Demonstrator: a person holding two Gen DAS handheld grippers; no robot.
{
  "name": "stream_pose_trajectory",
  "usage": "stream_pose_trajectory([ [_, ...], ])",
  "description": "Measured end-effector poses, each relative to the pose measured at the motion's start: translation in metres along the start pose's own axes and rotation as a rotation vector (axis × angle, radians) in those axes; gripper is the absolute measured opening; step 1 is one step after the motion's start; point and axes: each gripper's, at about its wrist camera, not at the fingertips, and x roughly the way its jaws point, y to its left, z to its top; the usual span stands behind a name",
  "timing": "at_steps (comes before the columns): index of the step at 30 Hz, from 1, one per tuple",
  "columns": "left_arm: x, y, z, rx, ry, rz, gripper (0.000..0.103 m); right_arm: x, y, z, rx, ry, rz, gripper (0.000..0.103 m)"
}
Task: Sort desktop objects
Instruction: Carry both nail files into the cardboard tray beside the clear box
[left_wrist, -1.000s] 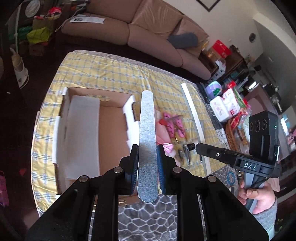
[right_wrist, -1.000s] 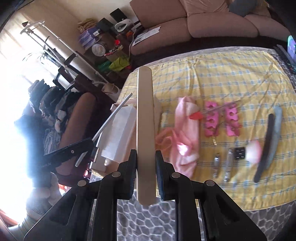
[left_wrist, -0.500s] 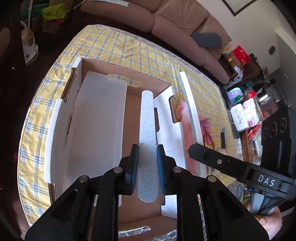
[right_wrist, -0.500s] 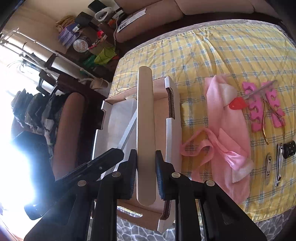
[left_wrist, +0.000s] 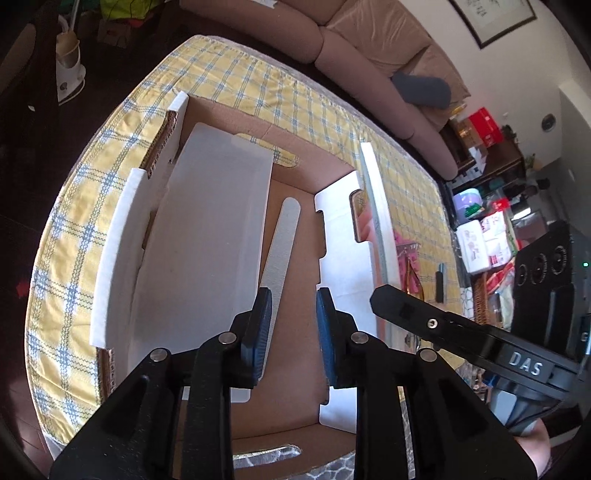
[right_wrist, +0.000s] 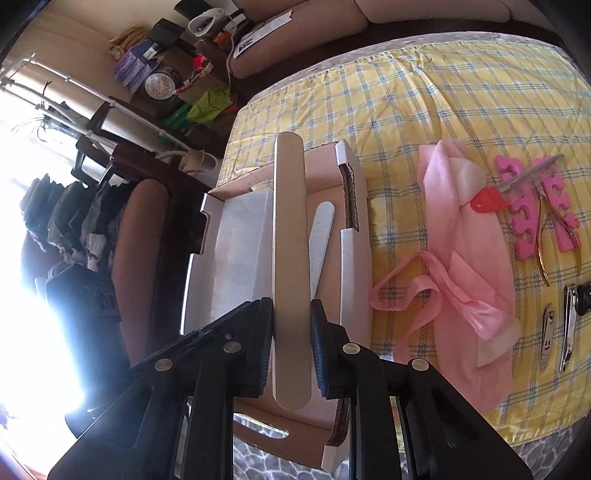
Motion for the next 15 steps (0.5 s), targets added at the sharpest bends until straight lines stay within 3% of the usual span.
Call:
stream_pose_trajectory([
  [8, -0.053, -0.003, 0.008, 0.071, -0.071, 0.007, 0.036, 0.018, 0.023, -0.004, 0.013, 0.014, -0.01, 0.019],
  [11, -0.065, 0.003, 0.009, 0.104, -0.084, 0.03, 0.04, 0.03, 0.032, -0.004, 0.013, 0.017, -0.078, 0.019],
  [15, -0.069, 0.017, 0.008, 0.094, -0.076, 0.008, 0.04, 0.046, 0.032, -0.002, 0.041, 0.029, -0.153, 0.019],
])
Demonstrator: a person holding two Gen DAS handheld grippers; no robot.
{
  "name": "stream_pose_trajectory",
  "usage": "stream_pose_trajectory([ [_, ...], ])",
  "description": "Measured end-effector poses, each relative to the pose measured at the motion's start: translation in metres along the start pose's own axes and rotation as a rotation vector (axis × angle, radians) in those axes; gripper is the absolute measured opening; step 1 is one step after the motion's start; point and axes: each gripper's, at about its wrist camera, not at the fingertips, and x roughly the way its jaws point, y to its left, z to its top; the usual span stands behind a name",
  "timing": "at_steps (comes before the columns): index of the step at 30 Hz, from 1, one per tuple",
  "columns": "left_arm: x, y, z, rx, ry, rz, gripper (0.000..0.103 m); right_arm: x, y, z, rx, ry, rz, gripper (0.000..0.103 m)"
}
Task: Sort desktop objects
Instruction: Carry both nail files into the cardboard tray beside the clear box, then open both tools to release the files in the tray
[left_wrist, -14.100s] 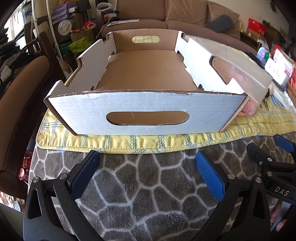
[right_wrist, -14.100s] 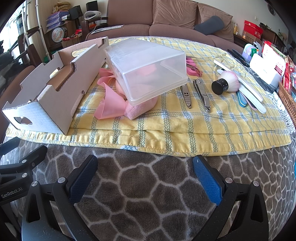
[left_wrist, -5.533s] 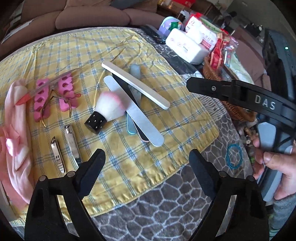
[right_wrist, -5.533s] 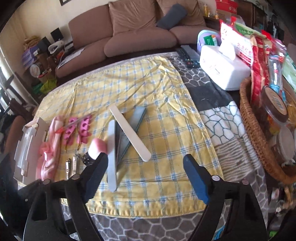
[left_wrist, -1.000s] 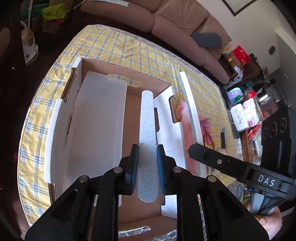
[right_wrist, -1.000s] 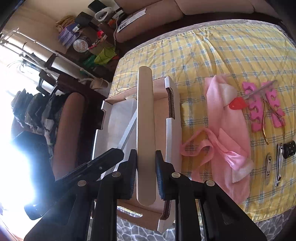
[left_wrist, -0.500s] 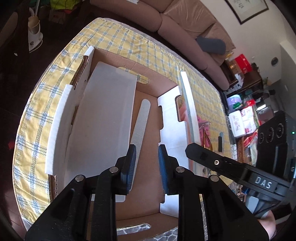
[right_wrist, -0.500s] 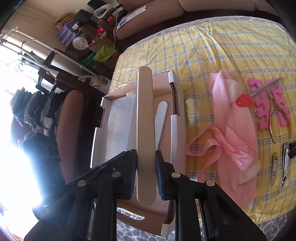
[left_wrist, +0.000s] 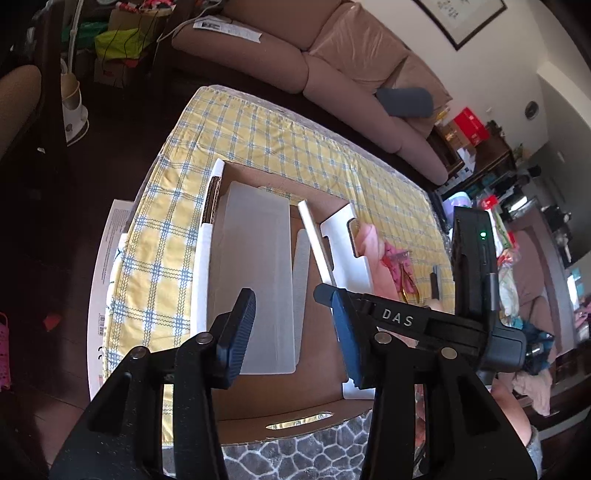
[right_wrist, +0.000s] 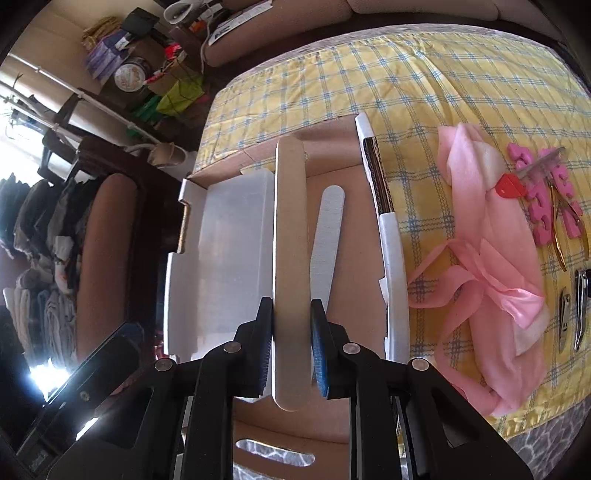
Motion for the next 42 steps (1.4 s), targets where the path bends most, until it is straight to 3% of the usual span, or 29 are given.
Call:
stream_pose_trajectory([
  [7, 0.004, 0.013, -0.005, -0.015, 0.019, -0.04, 0.04, 0.018, 0.004, -0.005, -0.025, 0.031, -0.155, 0.019],
  [11, 0.006, 0.013, -0.007, -0.008, 0.035, -0.047, 0.043, 0.021, 0.01, -0.007, -0.039, 0.039, -0.145, 0.024],
  [14, 0.005, 0.01, -0.009, 0.007, 0.035, -0.04, 0.048, 0.013, 0.014, -0.006, -0.054, 0.025, -0.17, 0.035],
  [17, 0.003, 0.003, -0.011, 0.028, 0.032, -0.026, 0.061, -0.002, 0.015, -0.005, -0.075, -0.003, -0.188, 0.042],
  [20, 0.001, -0.002, -0.013, 0.031, 0.03, -0.036, 0.079, -0.018, 0.014, -0.004, -0.1, -0.028, -0.215, 0.05],
  [22, 0.001, -0.006, -0.013, 0.037, 0.031, -0.035, 0.092, -0.027, 0.012, -0.006, -0.119, -0.042, -0.221, 0.063],
  [25, -0.002, -0.013, -0.015, 0.042, 0.033, -0.032, 0.102, -0.04, 0.008, -0.01, -0.138, -0.063, -0.232, 0.077],
  [27, -0.004, -0.015, -0.017, 0.035, 0.031, -0.052, 0.103, -0.047, 0.002, -0.013, -0.135, -0.071, -0.227, 0.085],
  [28, -0.005, -0.018, -0.017, 0.036, 0.031, -0.049, 0.103, -0.051, -0.002, -0.015, -0.132, -0.077, -0.222, 0.095],
  [30, -0.008, -0.026, -0.018, 0.061, 0.023, -0.017, 0.103, -0.058, -0.01, -0.02, -0.137, -0.091, -0.229, 0.103],
  [36, -0.014, -0.054, -0.026, 0.169, 0.004, 0.108, 0.103, -0.075, -0.03, -0.037, -0.162, -0.105, -0.285, 0.103],
  [42, -0.009, -0.069, -0.035, 0.199, 0.016, 0.148, 0.103, -0.095, -0.05, -0.045, -0.15, -0.135, -0.272, 0.103],
])
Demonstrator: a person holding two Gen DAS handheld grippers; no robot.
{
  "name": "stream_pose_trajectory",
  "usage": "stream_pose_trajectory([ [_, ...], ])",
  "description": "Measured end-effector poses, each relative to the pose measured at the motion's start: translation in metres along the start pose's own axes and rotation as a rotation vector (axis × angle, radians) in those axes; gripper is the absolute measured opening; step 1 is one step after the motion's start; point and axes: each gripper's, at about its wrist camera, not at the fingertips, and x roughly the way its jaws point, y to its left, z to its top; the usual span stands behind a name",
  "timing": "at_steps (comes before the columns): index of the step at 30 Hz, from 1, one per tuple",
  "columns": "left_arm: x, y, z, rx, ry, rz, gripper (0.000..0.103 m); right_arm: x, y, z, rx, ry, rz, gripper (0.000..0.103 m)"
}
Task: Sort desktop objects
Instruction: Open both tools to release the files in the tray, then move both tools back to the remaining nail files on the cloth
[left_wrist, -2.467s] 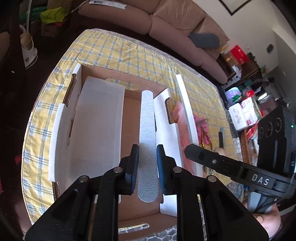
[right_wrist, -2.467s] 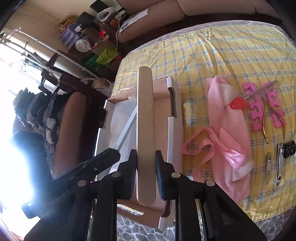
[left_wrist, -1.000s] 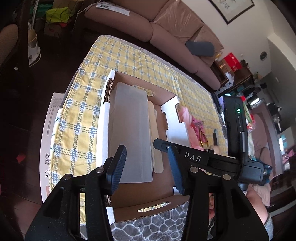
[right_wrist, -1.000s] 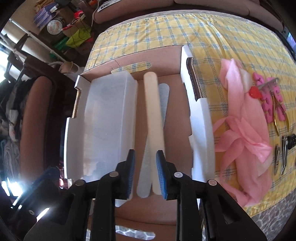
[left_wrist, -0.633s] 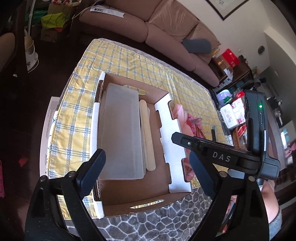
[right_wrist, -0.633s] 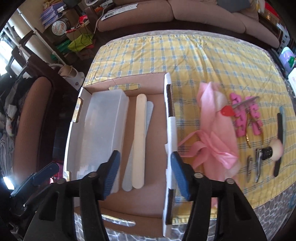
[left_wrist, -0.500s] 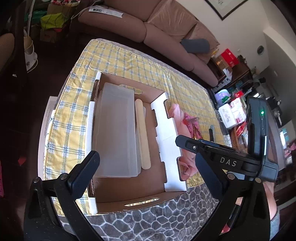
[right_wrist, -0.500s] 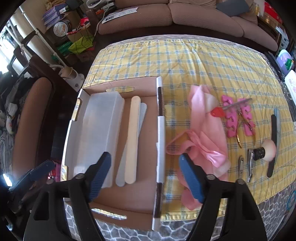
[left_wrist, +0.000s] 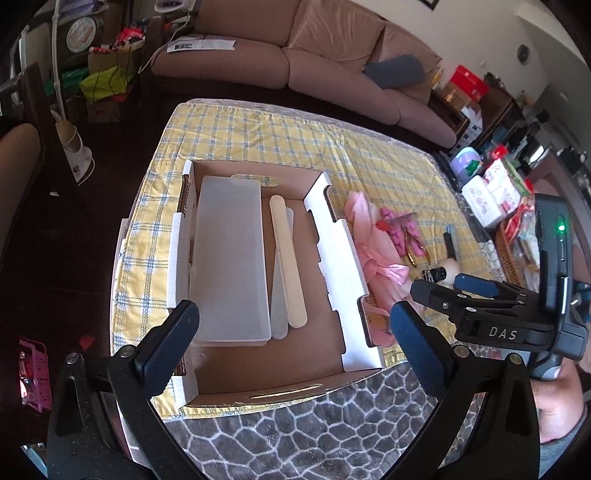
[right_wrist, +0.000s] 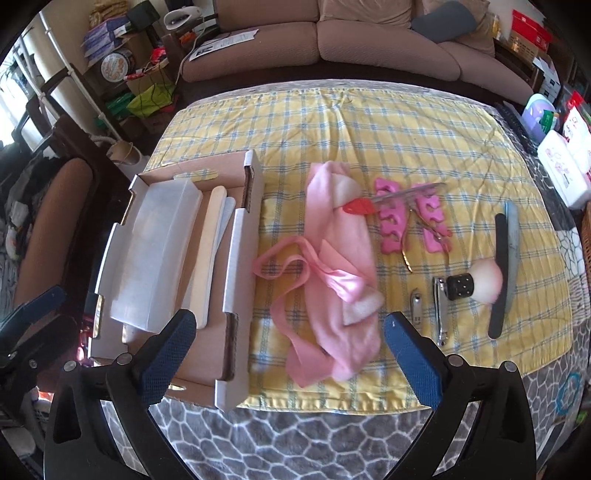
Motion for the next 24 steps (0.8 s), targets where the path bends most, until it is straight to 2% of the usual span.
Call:
stream_pose_trajectory([
  [6, 0.007, -0.031, 0.001, 0.046, 0.013, 0.013, 0.103, -0.012, -0.021, -0.007, 0.004, -0.022, 0.025, 0.103],
  [10, 0.017, -0.064, 0.001, 0.096, 0.025, 0.002, 0.103, -0.022, -0.047, -0.01, 0.006, -0.038, 0.016, 0.103],
  [13, 0.028, -0.095, 0.002, 0.124, 0.032, -0.018, 0.103, -0.03, -0.079, -0.013, 0.015, -0.046, -0.003, 0.103],
  [16, 0.046, -0.127, 0.001, 0.152, 0.054, -0.043, 0.103, -0.041, -0.122, -0.011, 0.037, -0.065, -0.062, 0.103],
  [24, 0.105, -0.217, -0.003, 0.271, 0.108, -0.088, 0.103, -0.06, -0.236, -0.011, 0.179, -0.117, -0.086, 0.103],
])
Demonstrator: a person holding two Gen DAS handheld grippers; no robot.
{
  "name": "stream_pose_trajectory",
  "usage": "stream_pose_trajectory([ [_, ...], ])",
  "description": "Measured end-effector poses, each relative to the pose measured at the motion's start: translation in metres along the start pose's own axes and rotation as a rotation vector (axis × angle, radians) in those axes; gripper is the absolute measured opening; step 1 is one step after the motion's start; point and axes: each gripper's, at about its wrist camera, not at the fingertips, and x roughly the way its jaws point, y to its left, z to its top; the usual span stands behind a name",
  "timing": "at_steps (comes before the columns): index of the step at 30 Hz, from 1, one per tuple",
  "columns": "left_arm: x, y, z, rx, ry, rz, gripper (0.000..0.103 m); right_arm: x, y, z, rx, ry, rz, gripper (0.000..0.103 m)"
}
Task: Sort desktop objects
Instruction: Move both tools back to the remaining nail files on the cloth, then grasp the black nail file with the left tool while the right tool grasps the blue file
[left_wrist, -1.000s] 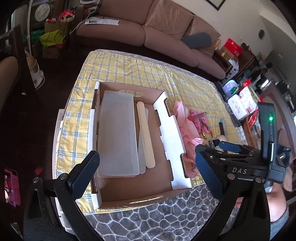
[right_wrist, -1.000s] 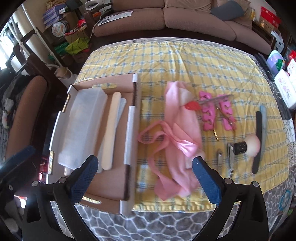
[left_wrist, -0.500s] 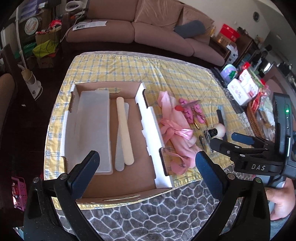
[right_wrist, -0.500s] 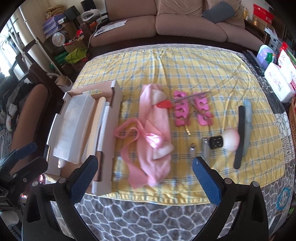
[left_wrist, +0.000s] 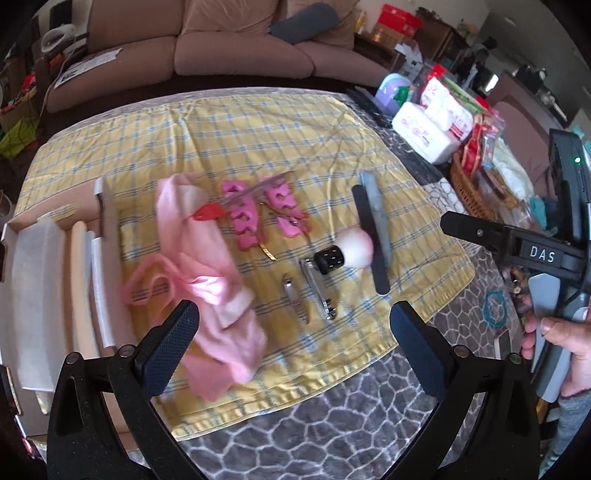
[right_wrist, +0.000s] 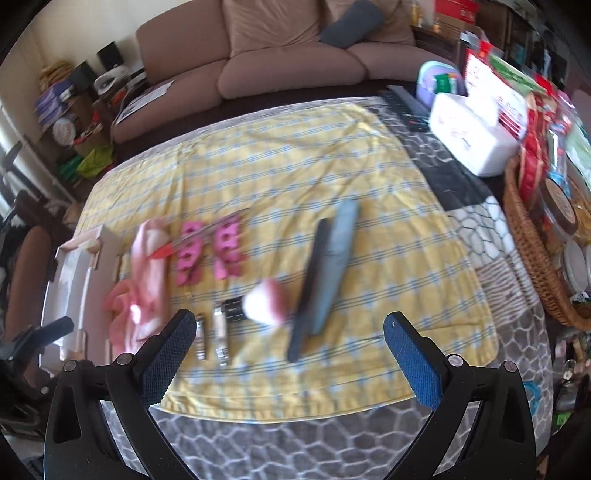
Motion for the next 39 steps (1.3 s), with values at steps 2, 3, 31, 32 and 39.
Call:
stream_pose_trajectory([
  [2, 0.019, -0.02, 0.004, 0.033, 0.019, -0.003, 0.103, 0.001, -0.02, 0.002, 0.019, -0.005, 0.003, 0.103],
  [3, 0.029, -0.03, 0.005, 0.045, 0.033, -0.006, 0.102, 0.001, -0.028, 0.002, 0.029, -0.007, 0.007, 0.103],
  [31, 0.15, -0.094, 0.012, 0.037, 0.193, -0.001, 0.017, 0.049, -0.1, -0.022, 0.141, 0.018, 0.19, 0.103],
  [32, 0.149, -0.093, 0.011, 0.034, 0.188, -0.009, 0.017, 0.049, -0.1, -0.022, 0.141, 0.02, 0.19, 0.103],
  [39, 0.137, -0.081, 0.006, 0.006, 0.174, -0.075, 0.017, 0.051, -0.1, -0.022, 0.151, 0.023, 0.2, 0.103],
])
